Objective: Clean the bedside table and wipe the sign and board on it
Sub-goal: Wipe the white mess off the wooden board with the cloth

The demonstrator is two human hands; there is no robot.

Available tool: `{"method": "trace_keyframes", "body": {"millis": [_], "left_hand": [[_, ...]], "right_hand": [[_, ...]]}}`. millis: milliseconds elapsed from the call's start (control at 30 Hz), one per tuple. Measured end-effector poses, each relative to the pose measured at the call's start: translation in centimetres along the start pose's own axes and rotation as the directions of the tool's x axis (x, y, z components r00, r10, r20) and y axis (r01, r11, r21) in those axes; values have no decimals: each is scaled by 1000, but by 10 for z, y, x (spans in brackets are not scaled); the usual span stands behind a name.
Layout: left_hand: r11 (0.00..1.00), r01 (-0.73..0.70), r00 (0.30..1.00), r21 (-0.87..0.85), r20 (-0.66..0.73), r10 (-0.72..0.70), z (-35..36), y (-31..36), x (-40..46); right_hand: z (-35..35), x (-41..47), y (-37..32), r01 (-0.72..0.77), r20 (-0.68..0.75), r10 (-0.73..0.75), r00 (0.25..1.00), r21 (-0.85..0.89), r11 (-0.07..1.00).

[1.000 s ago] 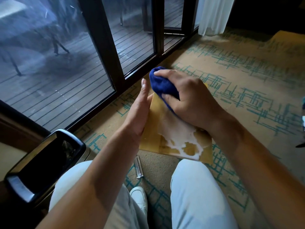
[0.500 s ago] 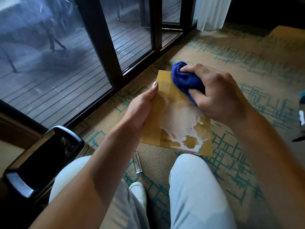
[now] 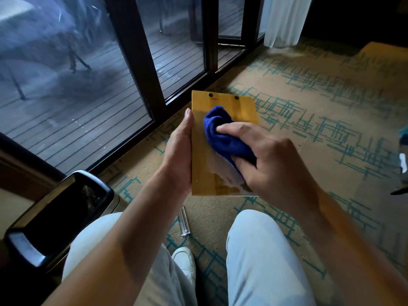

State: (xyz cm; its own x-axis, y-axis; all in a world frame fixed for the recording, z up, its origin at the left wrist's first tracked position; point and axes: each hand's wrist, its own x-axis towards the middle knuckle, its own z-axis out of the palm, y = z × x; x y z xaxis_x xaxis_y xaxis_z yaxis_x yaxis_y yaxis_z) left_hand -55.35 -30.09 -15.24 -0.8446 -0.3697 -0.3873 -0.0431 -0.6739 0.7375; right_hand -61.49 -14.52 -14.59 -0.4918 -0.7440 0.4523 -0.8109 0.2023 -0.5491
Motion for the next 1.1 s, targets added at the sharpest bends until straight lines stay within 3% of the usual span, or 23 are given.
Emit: {"method": "trace_keyframes", "body": {"millis": [133, 233, 333, 500, 767, 867, 967, 1100], "left_hand": [[1000, 22, 1000, -5, 10, -21, 5, -4, 0], [1000, 13, 997, -26, -76, -15, 10, -10, 2], [995, 53, 985, 83, -166, -38, 11, -13, -1], [997, 45, 980, 69, -196, -31, 11, -10, -4], [994, -110, 916, -15, -389, 96, 1, -7, 5], [994, -84, 924, -66, -380, 53, 5, -8, 4], [995, -43, 944, -90, -330, 11, 8, -6, 1], [985, -94, 966, -141, -251, 56, 4, -1, 5]], "right_hand": [[-2, 11, 3, 22, -9, -22, 1000, -18, 1000], [-5, 29, 13, -3, -35, 0, 999, -91, 996], [-8, 50, 28, -60, -48, 54, 997, -147, 987], [-9, 55, 39, -104, -72, 95, 993, -132, 986], [-11, 4, 28, -65, 6, 65, 998, -95, 993], [-14, 1, 26, -99, -74, 99, 992, 7, 995], [-25, 1, 26, -220, -227, 284, 932, 269, 938], [-29, -10, 13, -197, -341, 294, 893, 292, 936]]}}
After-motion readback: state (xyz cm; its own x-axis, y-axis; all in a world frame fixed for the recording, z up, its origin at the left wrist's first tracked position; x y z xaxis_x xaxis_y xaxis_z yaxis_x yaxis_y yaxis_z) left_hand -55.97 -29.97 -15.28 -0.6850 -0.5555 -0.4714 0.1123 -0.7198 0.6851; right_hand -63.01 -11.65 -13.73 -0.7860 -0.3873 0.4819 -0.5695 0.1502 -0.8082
